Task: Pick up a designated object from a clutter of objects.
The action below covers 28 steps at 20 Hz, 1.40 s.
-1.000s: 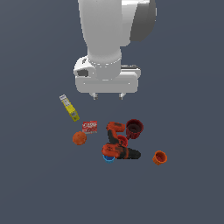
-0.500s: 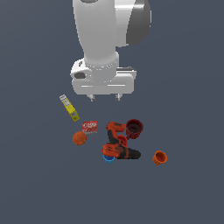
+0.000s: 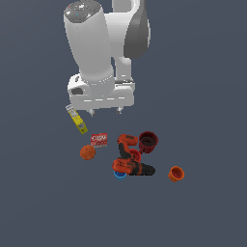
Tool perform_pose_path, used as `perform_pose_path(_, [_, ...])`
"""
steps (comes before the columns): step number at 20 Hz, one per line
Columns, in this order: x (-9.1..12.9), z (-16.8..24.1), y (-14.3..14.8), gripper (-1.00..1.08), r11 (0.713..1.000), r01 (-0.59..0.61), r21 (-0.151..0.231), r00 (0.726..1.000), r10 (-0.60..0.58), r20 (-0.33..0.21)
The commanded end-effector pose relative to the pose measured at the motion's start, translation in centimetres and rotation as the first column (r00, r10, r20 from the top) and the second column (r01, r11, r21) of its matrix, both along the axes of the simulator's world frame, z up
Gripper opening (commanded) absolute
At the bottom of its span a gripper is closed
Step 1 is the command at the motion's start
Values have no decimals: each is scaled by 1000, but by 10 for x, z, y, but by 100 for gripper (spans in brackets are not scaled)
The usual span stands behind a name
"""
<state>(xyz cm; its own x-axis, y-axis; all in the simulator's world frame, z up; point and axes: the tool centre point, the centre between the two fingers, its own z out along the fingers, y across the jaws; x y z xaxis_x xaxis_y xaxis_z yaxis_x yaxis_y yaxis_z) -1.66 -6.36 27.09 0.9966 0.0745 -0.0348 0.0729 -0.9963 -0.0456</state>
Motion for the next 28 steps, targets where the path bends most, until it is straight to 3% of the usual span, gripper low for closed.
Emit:
perform_pose_path(1, [-4, -9, -14, 100, 1000, -31, 3, 1000, 31, 4])
perform_pose_path(14, [-34, -57, -84, 100, 980, -199, 5, 980, 199, 29])
perform_pose_path(28, [-83, -105, -152, 100, 928, -372, -12, 927, 372, 46])
